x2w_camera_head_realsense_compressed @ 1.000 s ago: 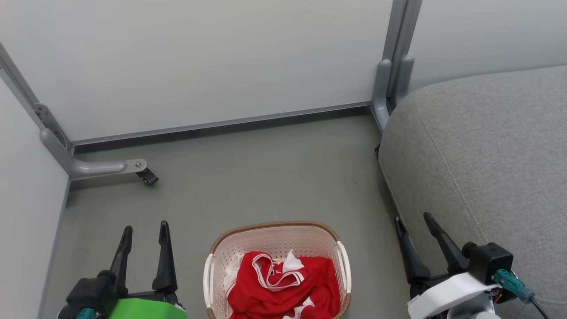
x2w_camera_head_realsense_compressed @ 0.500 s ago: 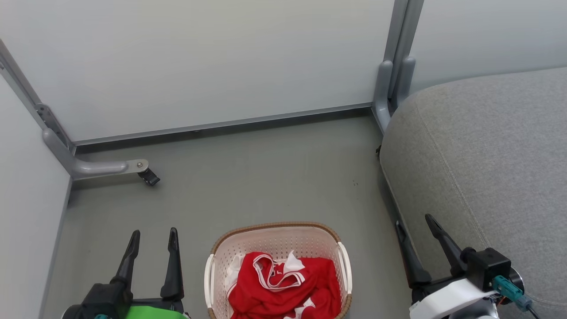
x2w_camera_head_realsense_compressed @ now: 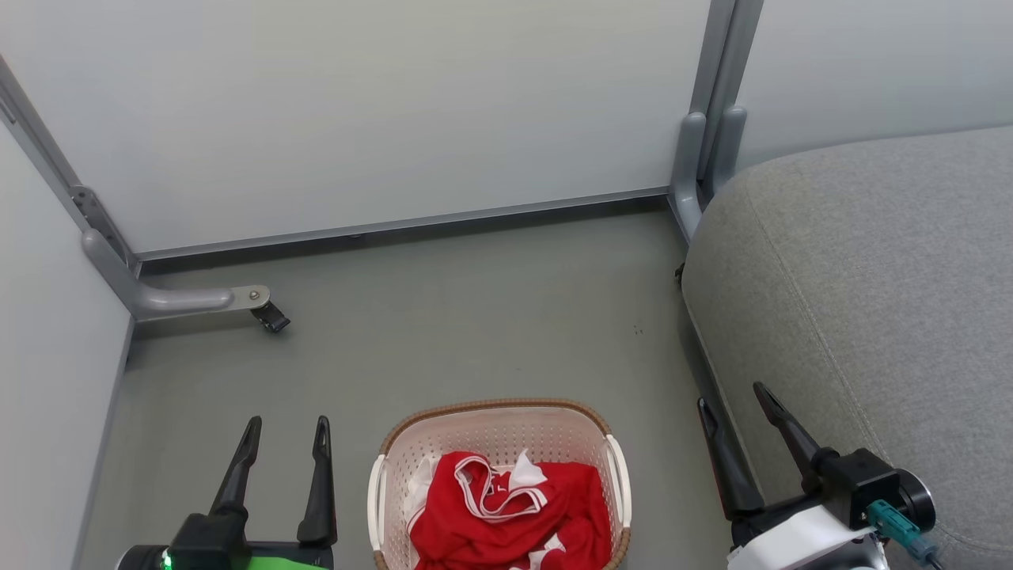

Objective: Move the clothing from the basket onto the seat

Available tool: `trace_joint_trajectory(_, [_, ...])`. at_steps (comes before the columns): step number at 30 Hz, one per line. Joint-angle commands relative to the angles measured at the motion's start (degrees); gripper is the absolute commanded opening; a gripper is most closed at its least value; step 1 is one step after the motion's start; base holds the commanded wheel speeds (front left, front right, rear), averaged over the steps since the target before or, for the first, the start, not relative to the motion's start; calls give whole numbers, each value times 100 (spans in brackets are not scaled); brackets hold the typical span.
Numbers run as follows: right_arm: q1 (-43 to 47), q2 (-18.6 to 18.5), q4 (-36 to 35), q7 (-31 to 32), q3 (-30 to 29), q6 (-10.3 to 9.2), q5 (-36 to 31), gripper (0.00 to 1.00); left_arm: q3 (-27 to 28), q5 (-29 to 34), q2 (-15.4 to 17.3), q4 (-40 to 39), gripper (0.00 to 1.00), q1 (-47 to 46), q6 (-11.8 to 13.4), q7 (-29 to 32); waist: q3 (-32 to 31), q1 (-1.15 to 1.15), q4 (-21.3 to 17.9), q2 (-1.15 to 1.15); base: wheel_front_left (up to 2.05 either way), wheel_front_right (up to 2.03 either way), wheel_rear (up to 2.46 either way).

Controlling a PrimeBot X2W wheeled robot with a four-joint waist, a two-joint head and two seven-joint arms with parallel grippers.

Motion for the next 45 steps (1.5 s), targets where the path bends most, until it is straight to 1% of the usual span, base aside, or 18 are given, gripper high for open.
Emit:
trace_joint_trajectory(1, [86, -32, -8, -28, -2, 0, -21, 100, 1, 9, 40, 12, 100, 68, -22, -19, 1, 0, -2, 0, 0, 0, 0])
trace_joint_trajectory(18, [76, -31, 61, -28, -6, 0, 30, 100, -4, -38, 39, 106, 100, 80, -4, -14, 8, 0, -41, 0, 0, 0, 0])
trace_joint_trajectory(24, [23, -31, 12, -28, -24, 0, 44, 100, -40, -112, 39, 141, 100, 4, -7, -14, 202, 0, -106, 0, 0, 0, 0])
trace_joint_trajectory(28, [-31, -31, -11, -28, -84, 0, 7, 100, -109, -175, 38, 165, 100, -123, 12, -13, 442, 0, -153, 0, 0, 0, 0])
trace_joint_trajectory(32, [-237, -30, -97, -28, -177, 0, -21, 100, -214, -178, 38, 178, 100, -326, -5, -13, 929, 0, -199, 0, 0, 0, 0])
trace_joint_trajectory(38, [-833, -29, -309, -27, -347, -1, -37, 100, -422, -83, 37, 300, 100, -1041, -120, -13, 2093, 0, -217, 0, 0, 0, 0])
trace_joint_trajectory(40, [-1064, -29, -376, -27, -451, -1, -1, 100, -561, -44, 37, 408, 100, -1366, -169, -13, 2517, 0, -194, 0, 0, 0, 0])
trace_joint_trajectory(45, [-1665, -29, -518, -21, -624, -1, -90, 100, -1150, 242, 39, 889, 100, -2358, -260, -13, 3548, 0, -88, 0, 0, 0, 0])
